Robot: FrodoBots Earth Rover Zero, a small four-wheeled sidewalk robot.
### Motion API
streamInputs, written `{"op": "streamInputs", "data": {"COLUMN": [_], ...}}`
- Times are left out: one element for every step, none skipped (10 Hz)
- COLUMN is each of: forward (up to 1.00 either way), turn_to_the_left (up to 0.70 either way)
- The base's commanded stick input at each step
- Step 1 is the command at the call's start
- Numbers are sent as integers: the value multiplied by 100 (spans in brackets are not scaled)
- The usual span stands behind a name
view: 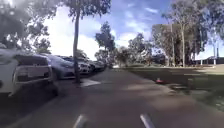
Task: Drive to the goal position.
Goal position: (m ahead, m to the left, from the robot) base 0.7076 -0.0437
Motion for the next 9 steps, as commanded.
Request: {"op": "streamInputs", "data": {"forward": [100, 100, 100, 100, 100, 100, 100, 100, 100], "turn_to_the_left": [0, 0, 0, 0, 0, -4, -15, -25, -36]}}
